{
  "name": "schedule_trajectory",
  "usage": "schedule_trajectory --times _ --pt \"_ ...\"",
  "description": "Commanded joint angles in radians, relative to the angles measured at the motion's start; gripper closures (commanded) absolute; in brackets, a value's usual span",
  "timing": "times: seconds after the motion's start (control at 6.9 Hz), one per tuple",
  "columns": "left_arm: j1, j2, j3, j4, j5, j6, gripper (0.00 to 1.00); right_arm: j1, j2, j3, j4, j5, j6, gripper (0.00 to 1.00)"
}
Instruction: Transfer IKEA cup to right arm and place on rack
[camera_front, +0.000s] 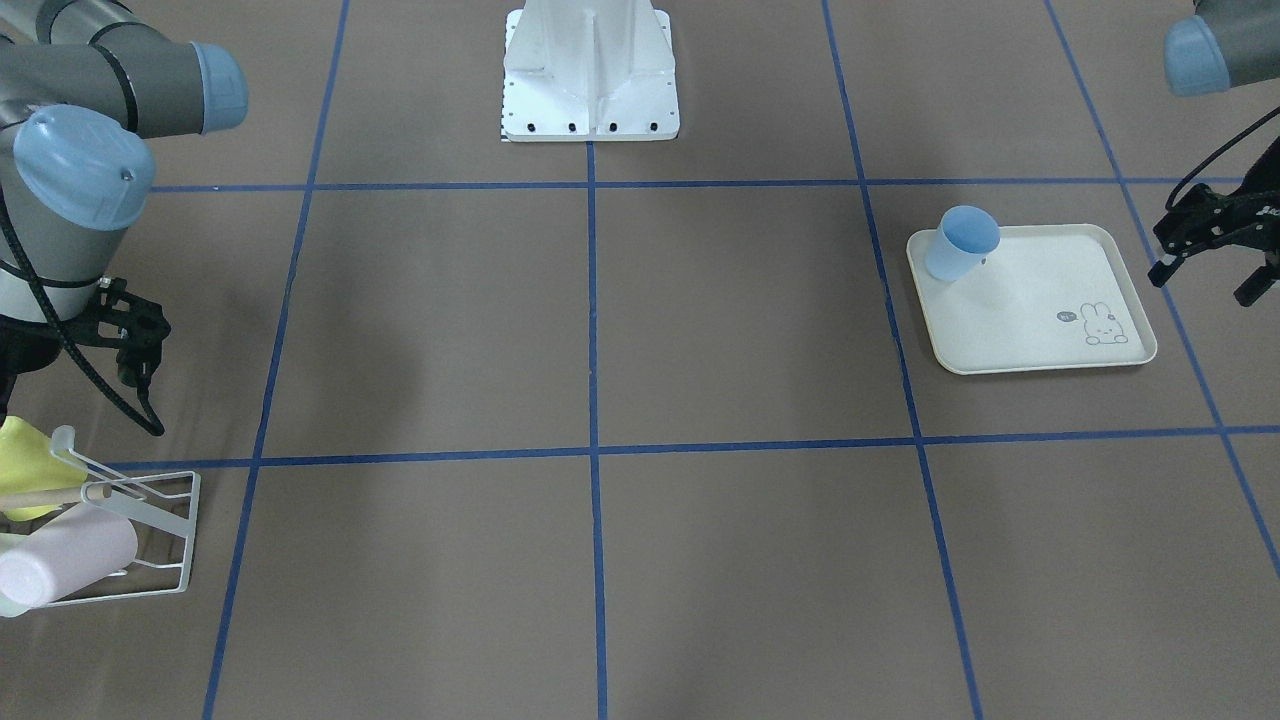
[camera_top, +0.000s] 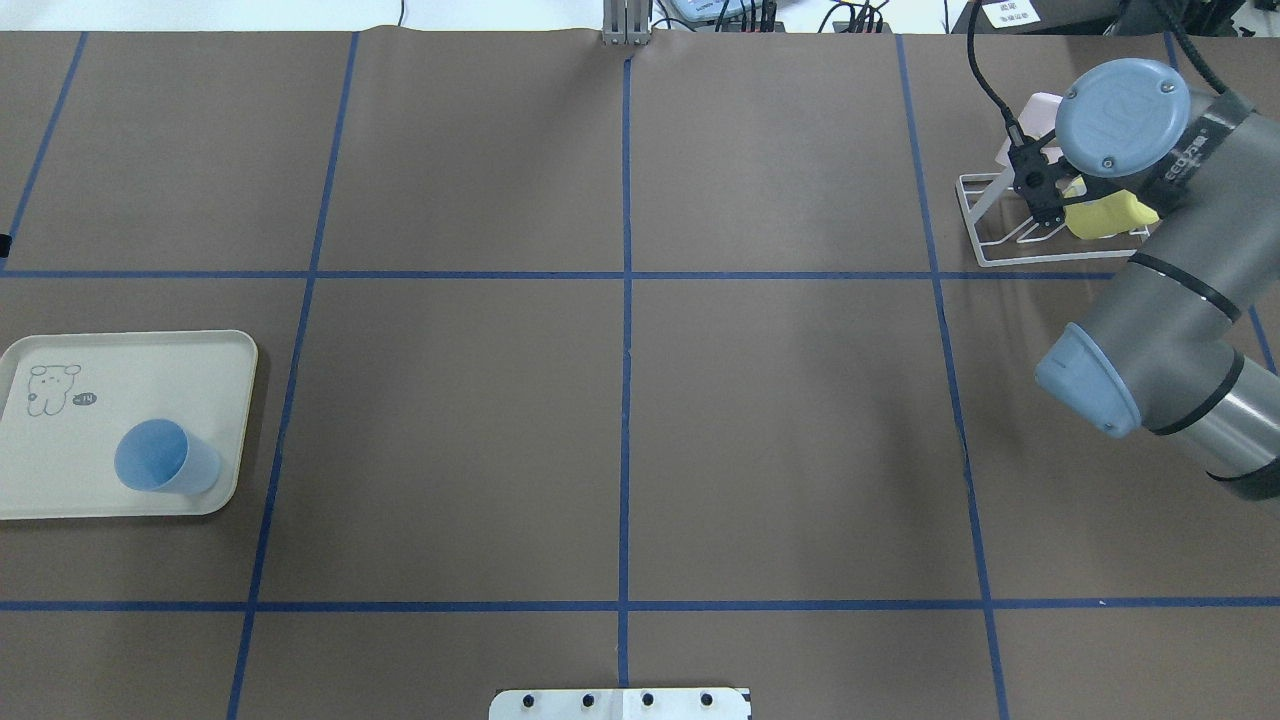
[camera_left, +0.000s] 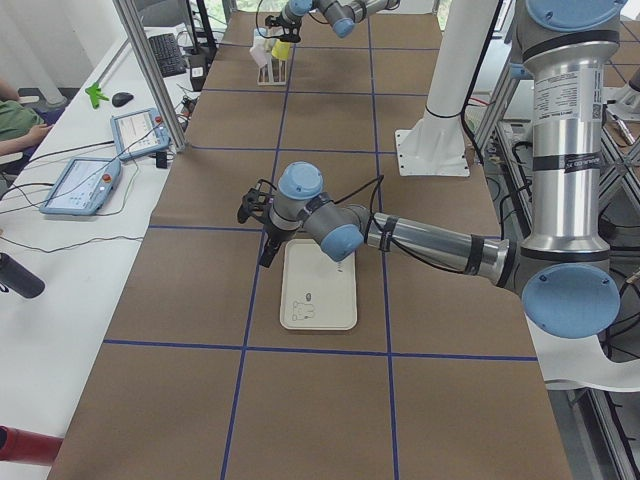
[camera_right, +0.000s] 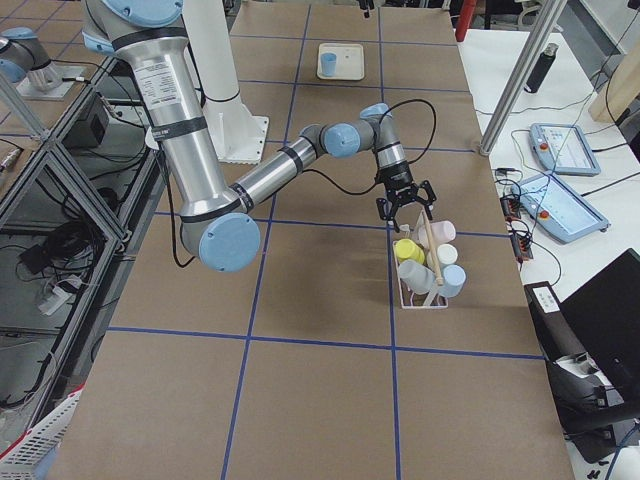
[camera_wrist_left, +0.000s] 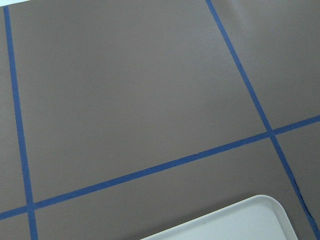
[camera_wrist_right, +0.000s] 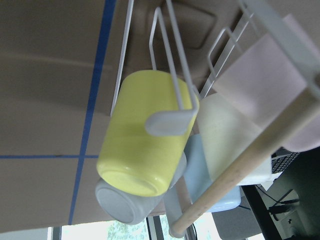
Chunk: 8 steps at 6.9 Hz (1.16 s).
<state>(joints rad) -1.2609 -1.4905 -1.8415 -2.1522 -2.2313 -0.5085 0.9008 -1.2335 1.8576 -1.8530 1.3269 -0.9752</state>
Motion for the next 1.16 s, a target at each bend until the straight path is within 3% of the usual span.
schedule_trajectory --times 0.0,0.29,0.43,0.72,1.01 --pt "0.003 0.039 -0.012 -0.036 0.002 -0.03 0.0 0.001 0.002 0.101 0.0 0.157 0.146 0.03" --pt "0.015 0.104 -0.015 -0.089 0.006 -0.031 0.0 0.003 0.011 0.166 0.043 0.341 0.351 0.03" --pt "0.043 0.105 -0.015 -0.089 0.006 -0.063 0.0 0.004 0.008 0.167 0.154 0.436 0.5 0.03" --pt "0.211 0.105 -0.053 -0.097 0.089 -0.267 0.0 0.0 0.005 0.161 0.387 0.567 0.811 0.02" --pt "0.383 0.121 -0.096 -0.097 0.11 -0.477 0.0 -0.064 0.04 0.158 0.453 0.624 1.083 0.01"
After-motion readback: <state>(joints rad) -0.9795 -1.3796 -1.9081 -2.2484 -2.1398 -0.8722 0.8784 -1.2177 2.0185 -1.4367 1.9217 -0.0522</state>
